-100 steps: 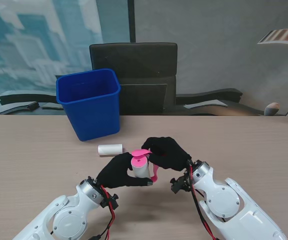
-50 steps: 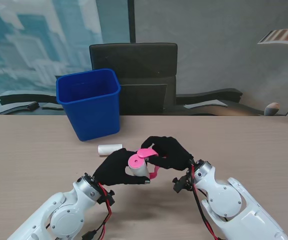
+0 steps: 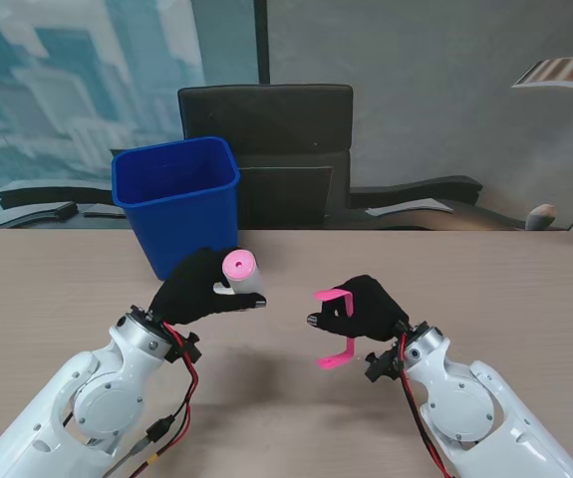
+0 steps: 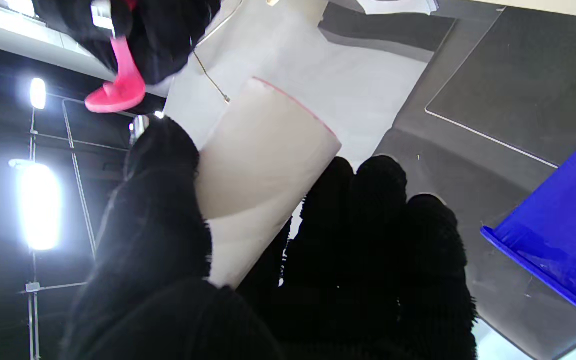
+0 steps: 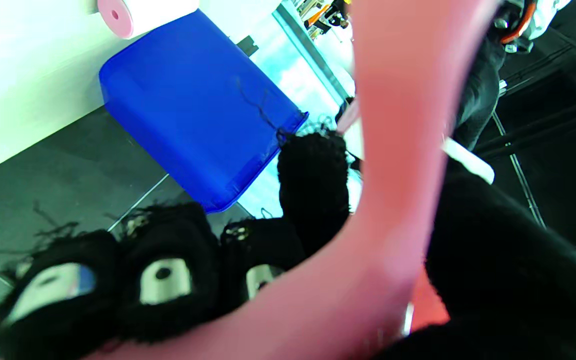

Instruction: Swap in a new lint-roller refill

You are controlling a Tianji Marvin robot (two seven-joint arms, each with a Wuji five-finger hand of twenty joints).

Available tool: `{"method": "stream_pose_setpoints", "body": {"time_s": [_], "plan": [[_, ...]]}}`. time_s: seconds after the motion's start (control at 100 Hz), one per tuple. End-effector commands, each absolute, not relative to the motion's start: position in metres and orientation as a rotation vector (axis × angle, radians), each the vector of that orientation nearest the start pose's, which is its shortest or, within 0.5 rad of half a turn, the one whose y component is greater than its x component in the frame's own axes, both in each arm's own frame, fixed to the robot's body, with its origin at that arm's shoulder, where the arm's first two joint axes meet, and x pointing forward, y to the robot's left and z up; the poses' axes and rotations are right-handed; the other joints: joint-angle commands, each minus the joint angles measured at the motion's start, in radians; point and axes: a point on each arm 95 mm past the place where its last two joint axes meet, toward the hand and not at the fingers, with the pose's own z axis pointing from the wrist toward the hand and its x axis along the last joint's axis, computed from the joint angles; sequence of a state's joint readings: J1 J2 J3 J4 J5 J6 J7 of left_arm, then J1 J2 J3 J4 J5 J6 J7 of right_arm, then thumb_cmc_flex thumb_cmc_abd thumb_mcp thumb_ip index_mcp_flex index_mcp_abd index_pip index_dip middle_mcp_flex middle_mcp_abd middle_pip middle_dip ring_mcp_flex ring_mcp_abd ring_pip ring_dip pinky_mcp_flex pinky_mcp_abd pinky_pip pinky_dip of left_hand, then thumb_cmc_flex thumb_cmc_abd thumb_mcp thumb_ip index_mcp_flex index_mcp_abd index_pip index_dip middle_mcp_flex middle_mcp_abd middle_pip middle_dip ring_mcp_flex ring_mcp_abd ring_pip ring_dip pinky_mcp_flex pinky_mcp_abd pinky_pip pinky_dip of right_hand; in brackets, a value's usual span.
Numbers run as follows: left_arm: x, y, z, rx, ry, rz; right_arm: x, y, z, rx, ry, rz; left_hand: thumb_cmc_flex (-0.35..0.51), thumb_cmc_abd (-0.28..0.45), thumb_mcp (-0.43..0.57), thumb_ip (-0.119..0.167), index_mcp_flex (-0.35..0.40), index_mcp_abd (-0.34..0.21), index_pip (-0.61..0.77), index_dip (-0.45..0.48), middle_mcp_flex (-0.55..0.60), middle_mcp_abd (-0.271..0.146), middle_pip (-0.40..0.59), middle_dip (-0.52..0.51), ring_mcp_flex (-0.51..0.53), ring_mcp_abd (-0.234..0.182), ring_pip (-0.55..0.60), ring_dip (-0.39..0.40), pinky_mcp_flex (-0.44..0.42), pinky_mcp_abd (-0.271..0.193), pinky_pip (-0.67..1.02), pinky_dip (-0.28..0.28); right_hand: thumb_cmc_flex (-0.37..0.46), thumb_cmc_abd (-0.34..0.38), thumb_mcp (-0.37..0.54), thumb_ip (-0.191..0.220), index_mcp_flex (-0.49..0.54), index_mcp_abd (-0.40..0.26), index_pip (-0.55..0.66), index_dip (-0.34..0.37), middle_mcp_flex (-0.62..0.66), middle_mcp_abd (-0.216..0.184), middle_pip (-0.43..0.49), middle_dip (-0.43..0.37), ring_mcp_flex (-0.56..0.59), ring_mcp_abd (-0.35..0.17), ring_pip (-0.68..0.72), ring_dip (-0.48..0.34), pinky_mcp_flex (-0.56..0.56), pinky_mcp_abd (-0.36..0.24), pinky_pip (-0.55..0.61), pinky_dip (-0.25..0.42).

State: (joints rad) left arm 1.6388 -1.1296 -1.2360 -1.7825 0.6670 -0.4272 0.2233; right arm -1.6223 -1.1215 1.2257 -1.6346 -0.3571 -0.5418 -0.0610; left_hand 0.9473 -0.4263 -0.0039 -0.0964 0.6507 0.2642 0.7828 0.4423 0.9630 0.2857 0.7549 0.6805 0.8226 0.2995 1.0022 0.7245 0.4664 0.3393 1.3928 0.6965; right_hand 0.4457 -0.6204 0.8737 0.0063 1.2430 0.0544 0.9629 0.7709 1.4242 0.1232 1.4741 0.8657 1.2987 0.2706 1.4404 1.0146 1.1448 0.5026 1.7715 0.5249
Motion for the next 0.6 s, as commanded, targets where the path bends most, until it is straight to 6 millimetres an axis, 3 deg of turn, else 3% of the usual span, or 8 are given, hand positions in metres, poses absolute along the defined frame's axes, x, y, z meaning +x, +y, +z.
{"method": "stream_pose_setpoints", "body": {"time_s": [0.0,0.42,0.44,0.46,0.53,0.54,0.59], "plan": [[0.372,-0.048,-0.225,-0.997,1.171,-2.315,0.366,0.034,-0.299,-1.457,-1.293,-2.561,0.268,0.211,0.176,0.065,0.021,-0.097,0.077,0.04,0.019,-0.085,0.05,-0.012,0.023,-0.02,0.006,-0.007,-0.006,-0.031,0.03,-0.012,-0.034,0.033,-0.024,-0.047,0.07,0.034,0.015,0.011,0.027,-0.033,0.052,0.007,0.025,-0.54,0.341,0.083,0.045,-0.471,0.217,0.074],[0.438,-0.017,-0.164,-1.007,1.081,-2.234,0.369,0.031,-0.304,-1.495,-1.296,-2.538,0.26,0.238,0.137,0.067,0.001,-0.178,0.058,0.028,-0.027,-0.105,0.015,-0.04,-0.036,-0.008,-0.026,-0.016,-0.045,-0.059,0.008,-0.018,-0.031,0.077,-0.056,-0.044,0.067,0.041,0.002,0.008,0.028,-0.026,0.045,0.006,0.025,-0.533,0.34,0.078,0.044,-0.468,0.215,0.074],[0.442,-0.016,-0.162,-1.005,1.094,-2.224,0.37,0.031,-0.304,-1.496,-1.296,-2.536,0.26,0.241,0.129,0.069,0.003,-0.184,0.055,0.023,-0.032,-0.107,0.007,-0.048,-0.031,-0.042,-0.034,-0.022,-0.048,-0.059,0.002,-0.02,-0.031,0.079,-0.058,-0.044,0.067,0.041,0.001,0.008,0.028,-0.026,0.045,0.006,0.025,-0.532,0.34,0.077,0.044,-0.467,0.215,0.073],[0.445,-0.014,-0.161,-1.005,1.106,-2.214,0.37,0.031,-0.305,-1.497,-1.297,-2.534,0.26,0.241,0.126,0.07,0.003,-0.186,0.054,0.022,-0.037,-0.108,0.003,-0.051,-0.032,-0.051,-0.038,-0.024,-0.052,-0.06,-0.002,-0.021,-0.031,0.08,-0.059,-0.044,0.067,0.04,0.0,0.008,0.028,-0.025,0.044,0.006,0.025,-0.532,0.34,0.077,0.044,-0.467,0.215,0.073],[0.458,-0.01,-0.157,-1.021,1.136,-2.188,0.37,0.031,-0.305,-1.5,-1.298,-2.528,0.26,0.243,0.121,0.071,0.003,-0.186,0.053,0.021,-0.046,-0.106,-0.006,-0.059,-0.041,-0.052,-0.05,-0.028,-0.061,-0.06,-0.01,-0.023,-0.03,0.083,-0.063,-0.043,0.067,0.041,-0.002,0.007,0.028,-0.024,0.043,0.005,0.025,-0.532,0.34,0.076,0.044,-0.465,0.214,0.073],[0.46,-0.009,-0.156,-1.024,1.14,-2.185,0.371,0.031,-0.305,-1.501,-1.298,-2.527,0.26,0.244,0.12,0.072,0.002,-0.185,0.053,0.021,-0.048,-0.104,-0.008,-0.06,-0.049,-0.029,-0.055,-0.029,-0.065,-0.06,-0.012,-0.023,-0.029,0.084,-0.062,-0.043,0.067,0.041,-0.002,0.007,0.028,-0.024,0.043,0.005,0.025,-0.531,0.34,0.075,0.044,-0.465,0.214,0.073],[0.469,-0.005,-0.155,-1.021,1.16,-2.161,0.371,0.031,-0.305,-1.503,-1.3,-2.525,0.258,0.245,0.115,0.072,-0.001,-0.184,0.052,0.022,-0.054,-0.104,-0.014,-0.065,-0.05,-0.047,-0.058,-0.029,-0.071,-0.059,-0.016,-0.023,-0.031,0.087,-0.065,-0.043,0.067,0.042,-0.003,0.007,0.028,-0.024,0.043,0.005,0.025,-0.531,0.341,0.075,0.044,-0.464,0.214,0.074]]}}
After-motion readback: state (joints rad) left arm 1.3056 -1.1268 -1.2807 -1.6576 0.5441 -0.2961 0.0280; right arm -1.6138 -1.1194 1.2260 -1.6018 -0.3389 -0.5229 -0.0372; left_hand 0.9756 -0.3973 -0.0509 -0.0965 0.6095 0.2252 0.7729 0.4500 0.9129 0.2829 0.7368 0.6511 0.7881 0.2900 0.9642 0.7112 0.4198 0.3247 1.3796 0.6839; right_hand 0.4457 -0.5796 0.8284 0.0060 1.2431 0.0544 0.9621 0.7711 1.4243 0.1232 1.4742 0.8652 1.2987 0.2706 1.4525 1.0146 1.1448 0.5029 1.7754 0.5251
